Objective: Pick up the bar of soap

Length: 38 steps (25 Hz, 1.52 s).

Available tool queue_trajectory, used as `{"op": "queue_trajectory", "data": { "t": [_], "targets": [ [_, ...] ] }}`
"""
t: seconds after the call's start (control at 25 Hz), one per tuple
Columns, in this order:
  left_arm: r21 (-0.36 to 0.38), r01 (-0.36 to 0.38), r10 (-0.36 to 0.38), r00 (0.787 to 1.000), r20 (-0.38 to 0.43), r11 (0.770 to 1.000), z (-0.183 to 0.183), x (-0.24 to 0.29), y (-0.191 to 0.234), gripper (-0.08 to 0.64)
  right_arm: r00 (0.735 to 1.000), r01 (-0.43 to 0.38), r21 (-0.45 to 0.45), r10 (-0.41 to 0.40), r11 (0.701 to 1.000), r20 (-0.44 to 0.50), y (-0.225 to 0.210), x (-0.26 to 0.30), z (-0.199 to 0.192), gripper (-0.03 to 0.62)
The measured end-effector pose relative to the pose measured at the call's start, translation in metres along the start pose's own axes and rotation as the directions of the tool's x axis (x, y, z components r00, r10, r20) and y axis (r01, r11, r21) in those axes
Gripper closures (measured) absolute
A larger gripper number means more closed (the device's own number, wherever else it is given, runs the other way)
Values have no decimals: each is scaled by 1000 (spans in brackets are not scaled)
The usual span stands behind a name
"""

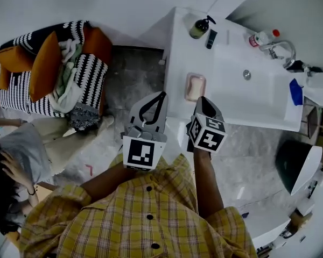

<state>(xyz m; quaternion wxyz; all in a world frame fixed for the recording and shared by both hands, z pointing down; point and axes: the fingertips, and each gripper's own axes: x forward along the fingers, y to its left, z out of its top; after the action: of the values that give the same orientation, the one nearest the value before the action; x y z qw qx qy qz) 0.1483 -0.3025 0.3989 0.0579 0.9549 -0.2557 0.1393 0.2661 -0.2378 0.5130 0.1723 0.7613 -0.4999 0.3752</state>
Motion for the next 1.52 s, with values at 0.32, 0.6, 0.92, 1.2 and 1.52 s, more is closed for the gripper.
{"op": "queue_trajectory", "data": {
  "t": [0.32,0.6,0.92,1.2,1.52],
  "targets": [
    [-3,-37,36,997,-68,999,-16,30,12,548,991,-6,57,13,998,-133,-25,68,-18,546],
    [-49,-70,64,991,-120,996,-28,43,25,548,977,-20,96,40,995,-211,-29,103,-24,411],
    [-71,-81,70,986,-149,994,-35,58,33,548,950,-5,98,36,995,-310,-35,133,-33,396],
    [-74,-95,85,988,-130,993,-34,69,41,548,919,3,96,35,995,-392,-39,151,-46,394],
    [-105,-115,94,978,-186,988,-44,73,49,548,897,31,88,11,996,-443,-39,162,-51,394]
  ]
}}
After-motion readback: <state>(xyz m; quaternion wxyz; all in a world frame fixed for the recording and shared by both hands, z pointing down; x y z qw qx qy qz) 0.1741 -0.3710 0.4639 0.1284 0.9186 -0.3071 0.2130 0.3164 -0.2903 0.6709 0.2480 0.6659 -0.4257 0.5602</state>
